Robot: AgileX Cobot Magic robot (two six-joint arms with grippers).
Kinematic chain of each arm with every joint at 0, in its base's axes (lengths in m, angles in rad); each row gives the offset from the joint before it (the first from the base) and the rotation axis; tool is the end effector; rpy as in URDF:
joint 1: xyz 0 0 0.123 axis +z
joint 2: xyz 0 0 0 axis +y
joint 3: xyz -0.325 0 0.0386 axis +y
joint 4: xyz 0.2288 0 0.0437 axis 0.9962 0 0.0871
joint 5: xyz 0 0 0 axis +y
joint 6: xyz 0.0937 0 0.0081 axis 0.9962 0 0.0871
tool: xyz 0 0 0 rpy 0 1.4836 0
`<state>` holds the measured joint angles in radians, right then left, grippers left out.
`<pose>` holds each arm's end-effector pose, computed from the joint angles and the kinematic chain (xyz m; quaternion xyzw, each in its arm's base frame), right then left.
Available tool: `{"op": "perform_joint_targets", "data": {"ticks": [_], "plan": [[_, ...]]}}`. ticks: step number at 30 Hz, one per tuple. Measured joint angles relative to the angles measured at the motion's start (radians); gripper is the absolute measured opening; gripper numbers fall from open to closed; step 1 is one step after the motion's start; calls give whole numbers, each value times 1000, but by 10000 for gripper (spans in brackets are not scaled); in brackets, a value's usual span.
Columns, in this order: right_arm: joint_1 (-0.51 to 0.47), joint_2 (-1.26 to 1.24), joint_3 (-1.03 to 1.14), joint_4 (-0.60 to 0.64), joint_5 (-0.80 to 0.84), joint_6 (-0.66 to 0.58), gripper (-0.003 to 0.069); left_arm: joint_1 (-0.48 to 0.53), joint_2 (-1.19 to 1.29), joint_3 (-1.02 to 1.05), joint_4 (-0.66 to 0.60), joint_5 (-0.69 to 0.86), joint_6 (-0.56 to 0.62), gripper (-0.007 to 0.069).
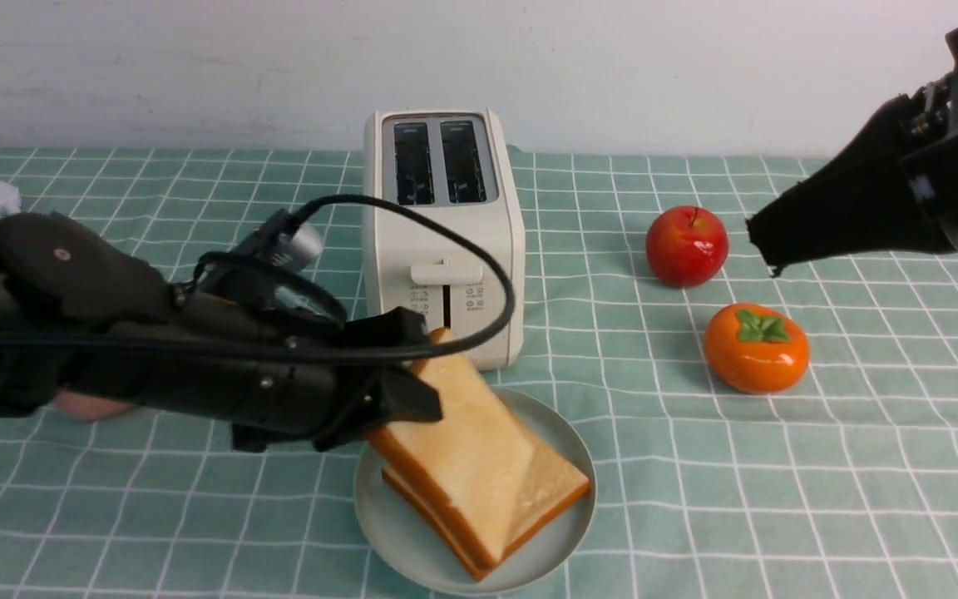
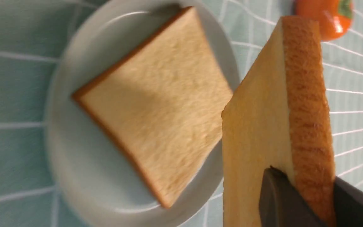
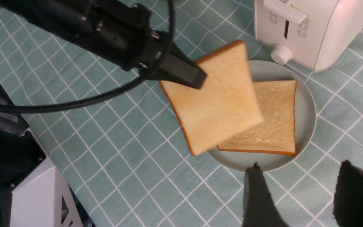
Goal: Take toasted bread from bread machine on blue coffee table place on plate.
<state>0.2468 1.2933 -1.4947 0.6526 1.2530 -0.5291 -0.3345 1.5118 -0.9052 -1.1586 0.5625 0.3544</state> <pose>0.1921 0.1044 0.4750 -0.3377 0.8386 0.2775 0.3251 0.2600 -0.1391 0.2982 -0.0822 0.8921 -0.3933 0.2065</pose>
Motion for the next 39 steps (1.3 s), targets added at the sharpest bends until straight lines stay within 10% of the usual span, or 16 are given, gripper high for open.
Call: {"op": "perform_joint_targets", "data": {"ticks": [5,11,24,33,39], "plan": [[0,13,0,4,0,0,339,0,134,0,-410,-40,403,91],[0,16,0,5,0,0,339,0,162,0,-474,-60,446,146],[0,18,0,5,0,-19,316,40,144,0,-35,-35,206,631],[0,21,0,-3,-61,-26,116,195,-18,-1,301,92,-128,589],[0,22,0,-78,-225,36,38,195,-37,-1,256,164,-121,489]]}}
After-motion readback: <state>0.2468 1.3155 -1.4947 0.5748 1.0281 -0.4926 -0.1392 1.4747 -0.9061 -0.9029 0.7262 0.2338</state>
